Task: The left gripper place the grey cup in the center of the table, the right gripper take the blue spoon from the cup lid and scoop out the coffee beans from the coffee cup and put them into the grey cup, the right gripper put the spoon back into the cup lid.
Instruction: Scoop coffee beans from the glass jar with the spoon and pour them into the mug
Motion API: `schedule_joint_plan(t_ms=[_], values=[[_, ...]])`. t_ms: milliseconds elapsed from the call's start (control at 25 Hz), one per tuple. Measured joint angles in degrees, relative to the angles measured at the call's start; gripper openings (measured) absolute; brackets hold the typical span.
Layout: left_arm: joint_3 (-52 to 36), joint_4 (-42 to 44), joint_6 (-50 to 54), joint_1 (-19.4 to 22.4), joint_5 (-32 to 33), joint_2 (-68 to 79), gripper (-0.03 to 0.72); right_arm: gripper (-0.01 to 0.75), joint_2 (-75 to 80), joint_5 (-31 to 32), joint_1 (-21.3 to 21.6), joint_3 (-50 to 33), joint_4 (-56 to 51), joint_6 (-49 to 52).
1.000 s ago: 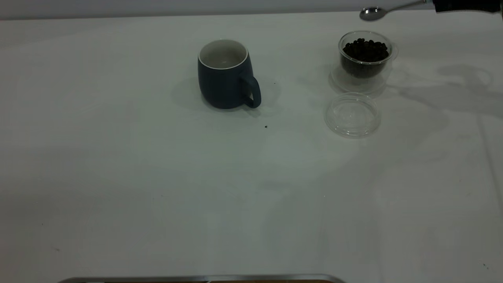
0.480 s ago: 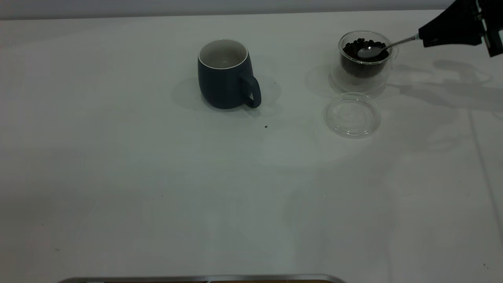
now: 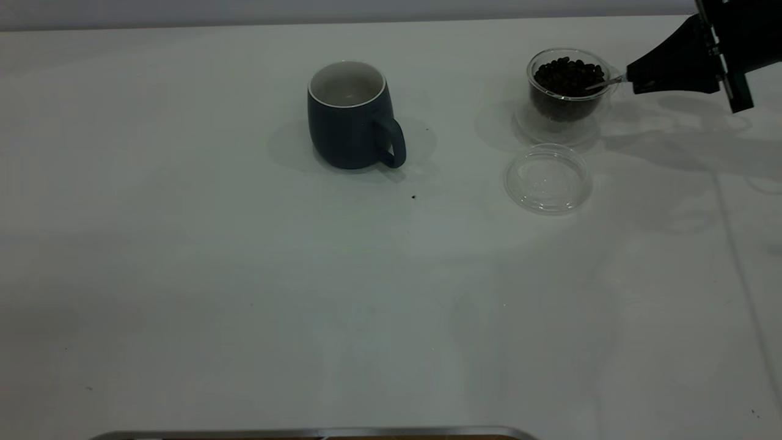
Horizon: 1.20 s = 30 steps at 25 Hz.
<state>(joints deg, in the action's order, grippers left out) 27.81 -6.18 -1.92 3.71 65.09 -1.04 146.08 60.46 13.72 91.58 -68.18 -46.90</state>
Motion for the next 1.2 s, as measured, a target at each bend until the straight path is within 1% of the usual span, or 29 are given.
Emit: schedule_joint_plan(t_ms=[280, 640, 880, 1200], values=[[0.0, 0.0, 0.0, 0.0, 0.0, 0.0, 0.499, 0.098, 0.02, 0.14, 0.18, 0.0, -0.52, 0.0], [0.0, 0.0, 0.0, 0.0, 0.0, 0.0, 0.499, 0.098, 0.02, 2.0, 1.76, 0.0, -0.52, -0.07], [0.0, 0.0, 0.08, 0.0, 0.0, 0.0, 0.499, 0.098, 0.02, 4.32, 2.41, 0.0, -0.52, -0.18], [0.0, 0.0, 0.08, 0.0, 0.0, 0.0, 0.499, 0.098, 0.02, 5.43, 4.19, 0.0, -1.32, -0.28]])
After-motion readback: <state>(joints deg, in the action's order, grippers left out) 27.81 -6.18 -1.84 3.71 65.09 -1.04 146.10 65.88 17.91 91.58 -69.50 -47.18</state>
